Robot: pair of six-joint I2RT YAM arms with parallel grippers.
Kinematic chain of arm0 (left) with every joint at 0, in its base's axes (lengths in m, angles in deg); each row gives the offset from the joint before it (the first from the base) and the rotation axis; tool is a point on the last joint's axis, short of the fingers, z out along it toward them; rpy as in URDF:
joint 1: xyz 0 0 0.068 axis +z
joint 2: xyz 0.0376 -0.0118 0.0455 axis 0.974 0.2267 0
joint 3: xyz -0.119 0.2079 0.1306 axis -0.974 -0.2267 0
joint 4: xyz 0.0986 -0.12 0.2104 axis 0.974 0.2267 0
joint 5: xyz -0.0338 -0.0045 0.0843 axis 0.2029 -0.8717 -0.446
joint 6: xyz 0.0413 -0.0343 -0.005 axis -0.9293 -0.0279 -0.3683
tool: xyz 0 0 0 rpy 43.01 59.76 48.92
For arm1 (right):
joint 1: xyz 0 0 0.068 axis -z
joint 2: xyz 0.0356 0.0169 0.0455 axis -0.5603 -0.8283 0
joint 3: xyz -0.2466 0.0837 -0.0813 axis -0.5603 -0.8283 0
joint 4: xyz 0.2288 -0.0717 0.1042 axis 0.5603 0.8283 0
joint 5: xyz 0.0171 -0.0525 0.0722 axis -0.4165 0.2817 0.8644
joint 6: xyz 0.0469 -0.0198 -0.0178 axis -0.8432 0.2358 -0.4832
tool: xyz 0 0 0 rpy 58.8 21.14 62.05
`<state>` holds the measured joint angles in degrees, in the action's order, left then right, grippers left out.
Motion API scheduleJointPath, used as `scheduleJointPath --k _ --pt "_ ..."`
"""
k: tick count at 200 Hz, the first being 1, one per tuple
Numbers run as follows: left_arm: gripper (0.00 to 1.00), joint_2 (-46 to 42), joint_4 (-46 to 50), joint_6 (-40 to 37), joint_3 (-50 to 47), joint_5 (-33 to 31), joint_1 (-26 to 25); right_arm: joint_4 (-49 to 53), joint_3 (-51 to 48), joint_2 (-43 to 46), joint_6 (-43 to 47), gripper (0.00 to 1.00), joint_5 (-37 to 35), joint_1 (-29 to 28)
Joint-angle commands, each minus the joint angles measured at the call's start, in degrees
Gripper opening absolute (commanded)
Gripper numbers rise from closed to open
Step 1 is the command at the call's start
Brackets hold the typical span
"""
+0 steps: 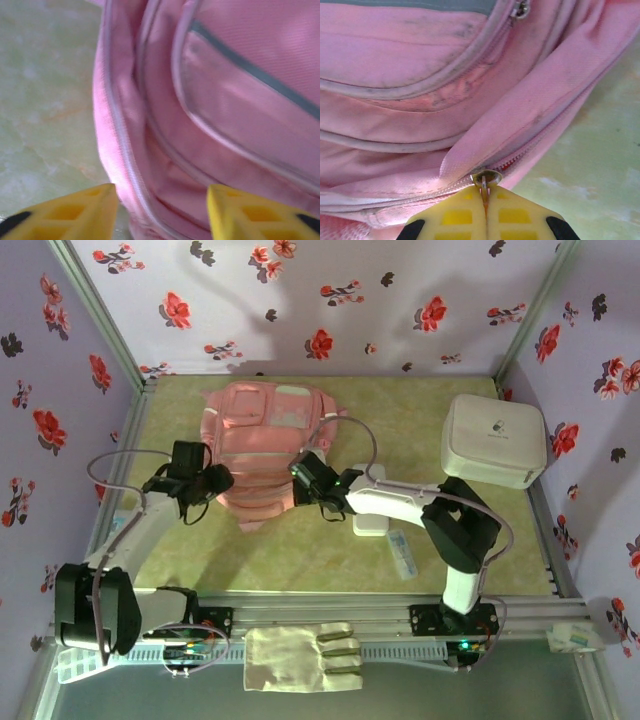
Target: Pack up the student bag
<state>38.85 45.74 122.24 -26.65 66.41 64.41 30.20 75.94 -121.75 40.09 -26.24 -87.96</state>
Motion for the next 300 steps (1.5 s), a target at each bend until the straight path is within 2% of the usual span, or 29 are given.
scheduleJointPath --k 1,19,32,125,165,212,253,300 --pt "0.61 -1.43 2.15 -9.51 2.28 1.72 -3.59 -6.75 -1.63 4.11 3.85 0.01 5.63 0.05" --pt "0.67 -0.74 -1.04 -12.48 2.28 2.79 -6.82 -8.29 -3.21 5.78 4.79 0.01 6.96 0.34" --pt "0.68 0.08 -3.82 -14.18 2.07 3.56 -8.80 -8.67 -4.02 6.70 4.86 0.01 7.07 0.61" --pt "0.63 10.18 -11.67 -31.57 4.23 9.76 -18.64 -11.02 -7.10 7.57 1.72 0.01 10.62 1.78" --pt "0.58 12.36 -16.21 -35.41 4.10 9.92 -18.75 -11.60 -7.64 7.74 0.82 0.01 11.21 1.94" --pt "0.53 14.52 -18.06 -40.90 3.86 13.49 -18.29 -12.30 -8.47 8.08 0.42 0.01 11.58 2.25" --pt "0.51 15.38 -17.89 -43.04 3.12 18.47 -16.80 -12.83 -9.16 8.40 0.07 0.01 11.91 2.56" --pt "0.45 15.52 -17.16 -45.17 1.81 18.88 -16.34 -14.01 -9.82 8.74 -0.67 0.01 12.57 3.14"
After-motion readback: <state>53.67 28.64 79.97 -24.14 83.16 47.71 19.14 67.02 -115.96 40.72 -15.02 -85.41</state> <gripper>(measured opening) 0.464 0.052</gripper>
